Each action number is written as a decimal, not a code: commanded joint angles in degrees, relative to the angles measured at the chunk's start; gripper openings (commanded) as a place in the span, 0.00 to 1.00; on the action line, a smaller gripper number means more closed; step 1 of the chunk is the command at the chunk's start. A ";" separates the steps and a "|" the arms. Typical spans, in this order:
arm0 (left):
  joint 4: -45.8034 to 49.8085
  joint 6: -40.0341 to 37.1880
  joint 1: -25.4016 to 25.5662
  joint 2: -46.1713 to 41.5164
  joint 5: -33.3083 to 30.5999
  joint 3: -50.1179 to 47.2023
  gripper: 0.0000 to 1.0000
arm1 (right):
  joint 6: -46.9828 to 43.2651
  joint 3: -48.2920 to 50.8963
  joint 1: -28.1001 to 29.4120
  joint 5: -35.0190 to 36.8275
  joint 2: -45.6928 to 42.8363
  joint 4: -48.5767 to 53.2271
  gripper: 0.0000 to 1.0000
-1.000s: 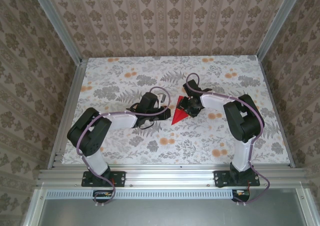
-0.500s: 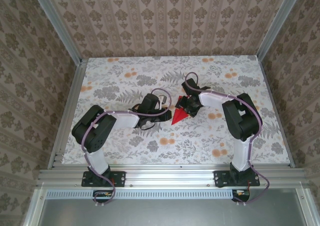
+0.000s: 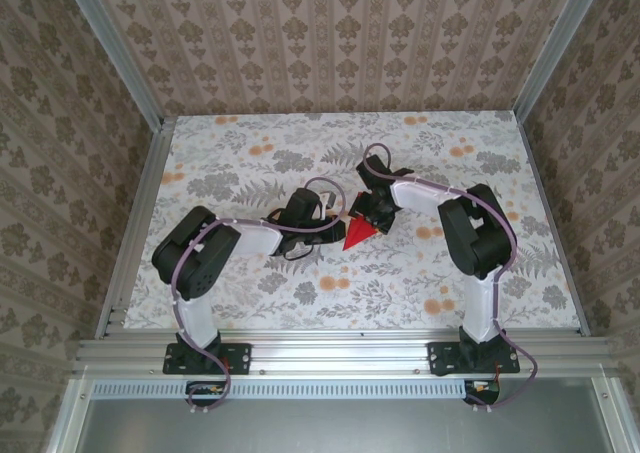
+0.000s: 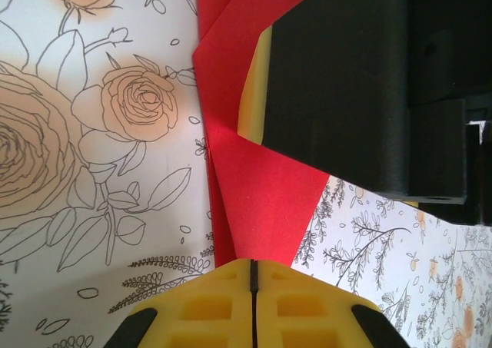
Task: Fold a paper plane with a square sheet of paper (pick it up from the middle)
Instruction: Fourth fold the wing at the center of the table.
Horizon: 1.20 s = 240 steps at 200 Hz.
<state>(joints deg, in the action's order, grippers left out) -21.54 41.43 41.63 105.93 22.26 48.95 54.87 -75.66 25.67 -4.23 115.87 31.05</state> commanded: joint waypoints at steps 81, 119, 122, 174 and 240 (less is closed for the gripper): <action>-2.68 1.17 -0.90 2.37 1.64 2.21 0.07 | 0.20 9.48 -0.62 10.23 15.81 5.48 0.65; -1.94 2.06 -1.34 1.65 -0.99 1.22 0.06 | 0.91 10.83 -0.82 8.19 15.52 2.45 0.61; -1.97 1.93 -1.37 1.65 -0.90 1.22 0.06 | 0.91 10.88 -0.88 8.14 15.57 2.43 0.61; -2.78 1.85 -1.11 2.39 2.25 2.44 0.06 | 0.56 9.92 -0.81 8.57 16.83 3.79 0.65; -4.83 1.91 0.38 5.09 6.39 4.75 0.08 | 1.11 9.56 -0.84 8.80 17.72 4.28 0.65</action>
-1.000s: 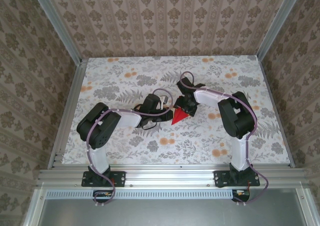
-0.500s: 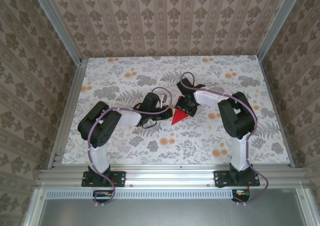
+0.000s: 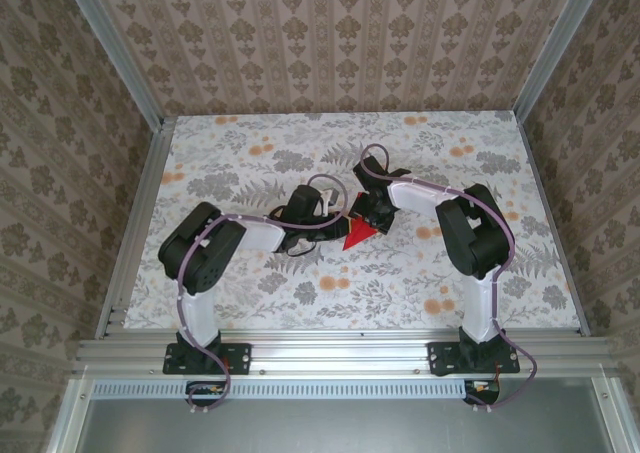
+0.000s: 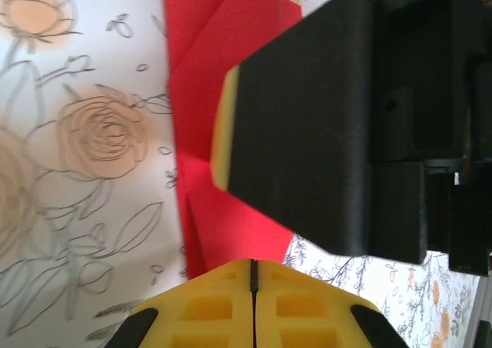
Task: Fold a paper plane with a square sheet of paper (pick it up from the middle)
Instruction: Fourth fold the wing at the center of the table.
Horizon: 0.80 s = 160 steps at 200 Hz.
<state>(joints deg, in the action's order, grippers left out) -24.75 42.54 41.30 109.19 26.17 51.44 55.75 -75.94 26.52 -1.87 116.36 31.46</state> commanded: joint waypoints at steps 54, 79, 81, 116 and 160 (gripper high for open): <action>-0.17 0.63 0.80 3.63 1.52 2.97 0.08 | 0.54 9.85 -1.74 6.34 17.16 3.79 0.65; 1.07 0.00 0.72 3.84 0.40 2.18 0.07 | 0.53 9.93 -1.74 6.29 17.15 3.78 0.65; 1.17 -0.07 0.78 3.91 0.31 2.13 0.07 | 0.53 9.94 -1.74 6.31 17.15 3.72 0.65; 2.92 -0.88 0.77 4.10 -1.16 1.56 0.07 | 0.67 9.94 -1.71 6.26 17.15 3.68 0.65; 4.33 -1.46 0.80 4.80 -2.23 1.68 0.06 | 0.77 9.86 -1.74 6.08 17.15 3.69 0.65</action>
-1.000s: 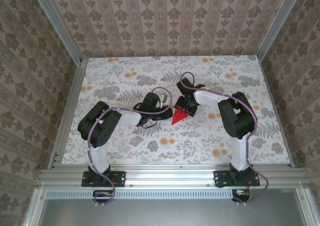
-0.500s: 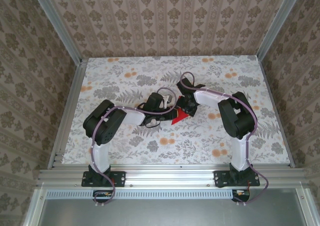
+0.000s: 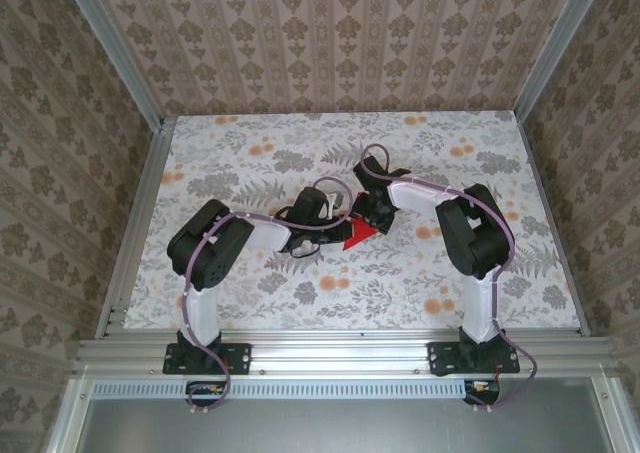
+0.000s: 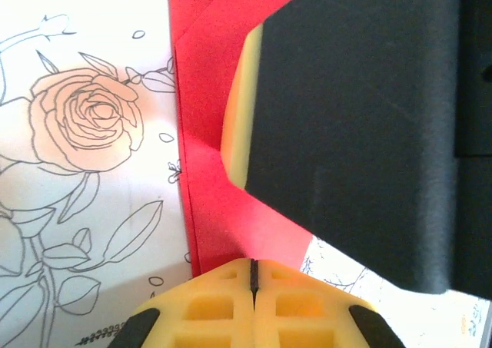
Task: Fold a paper plane with a square sheet of paper (pick it up from the middle)
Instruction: Fourth fold the wing at the center of the table.
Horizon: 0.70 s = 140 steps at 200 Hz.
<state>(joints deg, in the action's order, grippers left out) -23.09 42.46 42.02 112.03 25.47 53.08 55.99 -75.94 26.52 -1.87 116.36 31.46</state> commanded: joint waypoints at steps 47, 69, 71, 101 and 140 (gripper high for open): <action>5.47 -1.87 0.04 2.45 -2.94 0.90 0.03 | 0.57 9.93 -1.95 5.05 16.73 3.29 0.65; 6.70 -1.78 -0.01 2.82 -3.18 1.09 0.01 | 0.67 11.10 -2.82 1.99 15.02 1.47 0.66; 6.67 -1.77 -0.01 2.84 -3.16 1.07 0.01 | 0.63 11.32 -2.91 1.61 14.88 1.16 0.66; 8.90 -1.86 -0.11 3.22 -2.83 1.64 0.00 | -0.78 12.70 -3.32 -1.14 9.65 0.32 0.68; 12.12 -2.16 -0.35 4.23 -1.62 2.86 0.00 | -2.47 12.70 -4.41 -7.55 2.08 -3.06 0.74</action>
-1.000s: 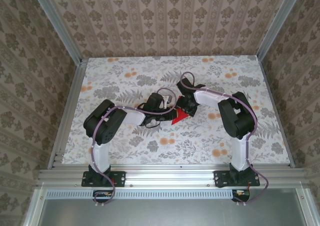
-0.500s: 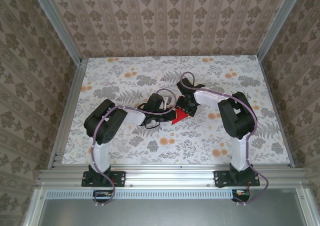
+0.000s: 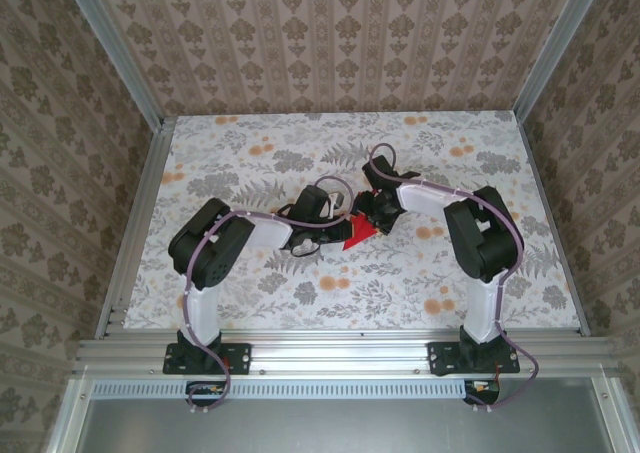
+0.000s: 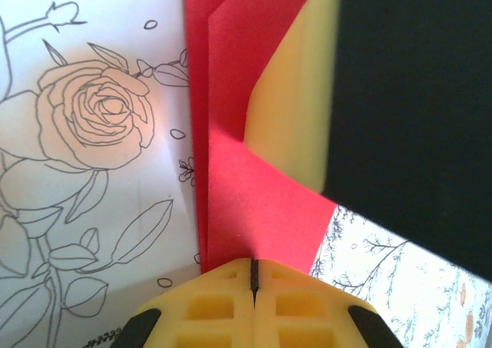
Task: Fold a paper plane with a square sheet of paper (pick it up from the middle)
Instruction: Fourth fold the wing at the center of the table.
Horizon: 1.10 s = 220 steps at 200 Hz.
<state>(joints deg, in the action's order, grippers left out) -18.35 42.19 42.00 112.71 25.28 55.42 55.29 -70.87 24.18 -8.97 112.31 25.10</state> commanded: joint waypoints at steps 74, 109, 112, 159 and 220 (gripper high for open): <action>10.60 -2.45 -0.36 4.32 -0.41 1.89 0.00 | -10.46 10.57 -3.71 -2.97 -15.18 -5.19 0.73; 11.58 -2.77 -0.17 4.72 -0.16 2.59 0.00 | -12.92 13.25 -3.51 -10.36 -14.00 -13.06 0.43; 11.67 -2.87 -0.16 4.79 -0.10 2.66 0.00 | -12.92 13.30 -3.48 -11.08 -13.68 -13.79 0.40; 13.42 -3.61 0.05 4.97 -0.36 3.47 0.00 | -13.54 12.15 -2.48 -15.06 -8.48 -17.84 0.16; 14.72 -4.07 0.18 5.07 -0.69 3.84 0.00 | -13.63 12.11 -2.60 -15.74 -4.13 -19.13 0.11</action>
<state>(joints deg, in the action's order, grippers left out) -11.09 40.05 41.87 114.04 26.83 59.88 42.30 -58.65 21.54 -24.49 107.07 6.66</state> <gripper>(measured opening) 0.056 0.110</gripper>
